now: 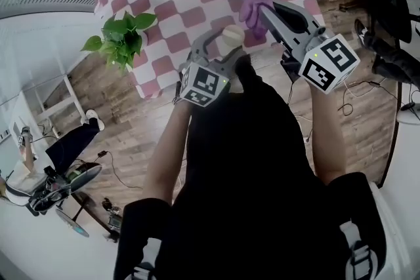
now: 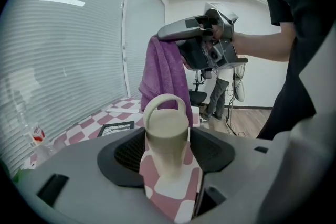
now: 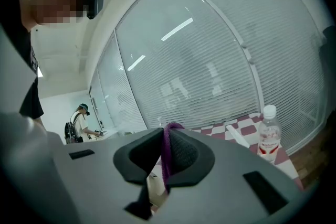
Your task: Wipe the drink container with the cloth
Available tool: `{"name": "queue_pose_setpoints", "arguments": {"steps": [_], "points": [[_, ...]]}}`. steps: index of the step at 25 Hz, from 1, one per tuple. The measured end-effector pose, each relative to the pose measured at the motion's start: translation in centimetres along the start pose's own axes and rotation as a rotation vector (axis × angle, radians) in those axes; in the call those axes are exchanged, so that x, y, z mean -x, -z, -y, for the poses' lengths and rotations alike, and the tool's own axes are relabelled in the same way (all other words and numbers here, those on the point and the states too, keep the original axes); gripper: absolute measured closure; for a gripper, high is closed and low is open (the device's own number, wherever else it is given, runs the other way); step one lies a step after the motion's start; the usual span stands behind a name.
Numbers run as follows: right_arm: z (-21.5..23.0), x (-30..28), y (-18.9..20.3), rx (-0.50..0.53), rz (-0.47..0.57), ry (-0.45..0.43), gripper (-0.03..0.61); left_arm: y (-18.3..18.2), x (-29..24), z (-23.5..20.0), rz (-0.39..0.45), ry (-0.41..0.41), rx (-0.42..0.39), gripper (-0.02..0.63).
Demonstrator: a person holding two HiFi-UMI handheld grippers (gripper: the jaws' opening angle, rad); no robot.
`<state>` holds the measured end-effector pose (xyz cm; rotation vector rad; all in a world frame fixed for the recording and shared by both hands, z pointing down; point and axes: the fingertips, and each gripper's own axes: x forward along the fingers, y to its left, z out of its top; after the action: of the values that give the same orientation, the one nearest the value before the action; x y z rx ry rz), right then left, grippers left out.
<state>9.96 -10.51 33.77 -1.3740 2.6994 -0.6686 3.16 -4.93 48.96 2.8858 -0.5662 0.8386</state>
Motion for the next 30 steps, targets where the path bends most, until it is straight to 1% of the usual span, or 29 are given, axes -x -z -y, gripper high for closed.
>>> {"name": "queue_pose_setpoints", "arguments": {"steps": [3,6,8,12,13,15,18,19,21,26,30], "points": [[-0.6,1.3,0.2,0.014,0.015,0.07,0.531,-0.3,0.3,0.2,0.03,0.057,-0.018,0.347],[-1.4,2.6,0.4,0.031,0.033,0.145,0.531,-0.7,1.0,0.1,0.037,0.122,-0.051,0.345],[-2.0,3.4,0.8,0.034,0.043,0.194,0.531,-0.9,1.5,0.1,0.042,0.174,-0.106,0.341],[-3.6,4.9,2.1,0.017,0.061,0.265,0.531,-0.9,1.8,0.3,0.044,0.287,-0.285,0.331],[-4.1,5.1,2.5,0.02,0.06,0.281,0.531,-0.9,1.7,0.2,0.041,0.314,-0.318,0.33],[-5.0,5.5,3.4,0.05,0.036,0.308,0.531,-1.0,1.5,0.3,0.041,0.365,-0.359,0.327],[-7.0,5.9,5.3,0.145,-0.053,0.331,0.531,-0.9,1.1,0.8,0.041,0.428,-0.412,0.324],[-7.7,6.0,5.8,0.166,-0.076,0.334,0.531,-0.9,0.9,0.9,0.043,0.446,-0.424,0.321],[-8.7,6.3,6.8,0.171,-0.089,0.349,0.531,-1.1,0.5,1.0,0.05,0.476,-0.434,0.321],[-9.9,7.1,8.2,0.127,-0.06,0.401,0.531,-1.1,-0.5,1.3,0.032,0.51,-0.452,0.321],[-10.3,7.4,8.6,0.115,-0.05,0.424,0.531,-1.2,-0.7,1.3,0.011,0.522,-0.434,0.321]]}}
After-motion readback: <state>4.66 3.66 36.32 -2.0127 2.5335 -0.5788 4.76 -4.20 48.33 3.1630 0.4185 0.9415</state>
